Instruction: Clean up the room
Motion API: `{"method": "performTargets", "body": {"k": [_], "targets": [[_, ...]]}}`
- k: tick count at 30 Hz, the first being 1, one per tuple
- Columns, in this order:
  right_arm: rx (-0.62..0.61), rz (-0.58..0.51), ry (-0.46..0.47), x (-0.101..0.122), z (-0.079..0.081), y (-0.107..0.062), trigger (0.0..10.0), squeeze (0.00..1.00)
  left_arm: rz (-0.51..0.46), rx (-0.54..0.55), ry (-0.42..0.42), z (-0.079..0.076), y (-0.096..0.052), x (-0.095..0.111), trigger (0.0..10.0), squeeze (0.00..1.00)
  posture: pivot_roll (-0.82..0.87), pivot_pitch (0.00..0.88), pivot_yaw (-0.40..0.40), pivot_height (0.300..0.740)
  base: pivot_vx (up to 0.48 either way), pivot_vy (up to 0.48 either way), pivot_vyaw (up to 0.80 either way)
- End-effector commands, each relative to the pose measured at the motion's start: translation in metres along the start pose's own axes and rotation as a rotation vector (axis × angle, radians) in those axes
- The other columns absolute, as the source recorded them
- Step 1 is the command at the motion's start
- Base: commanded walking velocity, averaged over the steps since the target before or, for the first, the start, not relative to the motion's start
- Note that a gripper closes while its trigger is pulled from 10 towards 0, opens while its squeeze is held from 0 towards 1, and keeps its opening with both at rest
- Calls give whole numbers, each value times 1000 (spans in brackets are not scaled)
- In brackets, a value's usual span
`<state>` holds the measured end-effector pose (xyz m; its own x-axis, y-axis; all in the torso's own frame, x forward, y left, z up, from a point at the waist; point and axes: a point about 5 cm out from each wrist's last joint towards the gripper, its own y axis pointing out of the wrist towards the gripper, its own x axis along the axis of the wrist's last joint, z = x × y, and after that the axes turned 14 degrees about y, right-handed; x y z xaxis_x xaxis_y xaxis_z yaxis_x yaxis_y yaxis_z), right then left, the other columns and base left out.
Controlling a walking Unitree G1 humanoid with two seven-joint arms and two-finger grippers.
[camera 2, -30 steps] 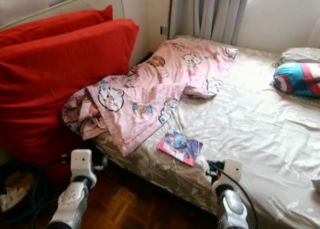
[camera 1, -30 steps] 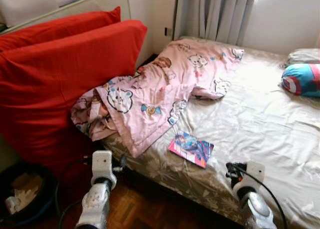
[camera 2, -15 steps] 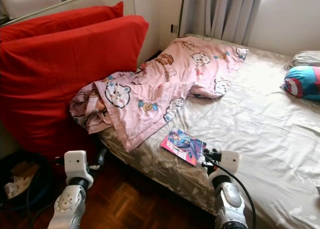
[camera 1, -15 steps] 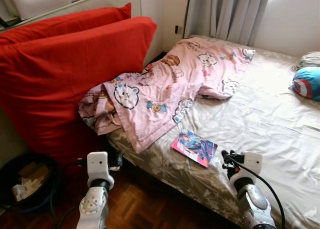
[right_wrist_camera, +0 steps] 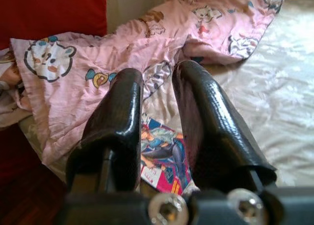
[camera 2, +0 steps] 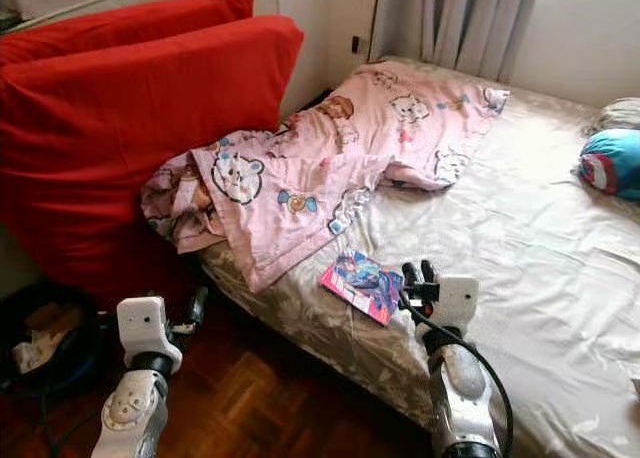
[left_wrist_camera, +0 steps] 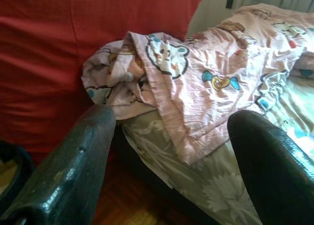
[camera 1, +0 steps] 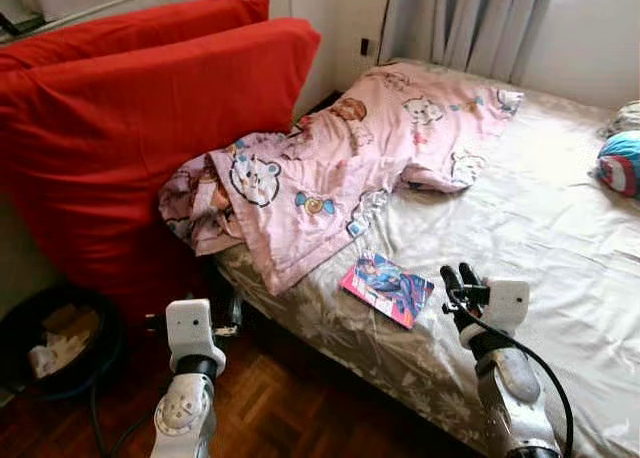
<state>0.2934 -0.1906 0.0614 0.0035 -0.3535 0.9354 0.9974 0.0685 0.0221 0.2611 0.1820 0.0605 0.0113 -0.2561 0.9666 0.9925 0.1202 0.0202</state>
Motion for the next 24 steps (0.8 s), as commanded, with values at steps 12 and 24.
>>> {"method": "performTargets", "body": {"k": [12,24], "targets": [[-107,48,60,-17,3,-16,10000,0,36,23,3,5,-7,-4,10000,0,-78,76,-4,700,0,0,0],[-142,82,38,-20,1,-16,10000,0,54,-12,11,2,-10,-8,10000,0,-82,56,15,696,0,0,0]]}}
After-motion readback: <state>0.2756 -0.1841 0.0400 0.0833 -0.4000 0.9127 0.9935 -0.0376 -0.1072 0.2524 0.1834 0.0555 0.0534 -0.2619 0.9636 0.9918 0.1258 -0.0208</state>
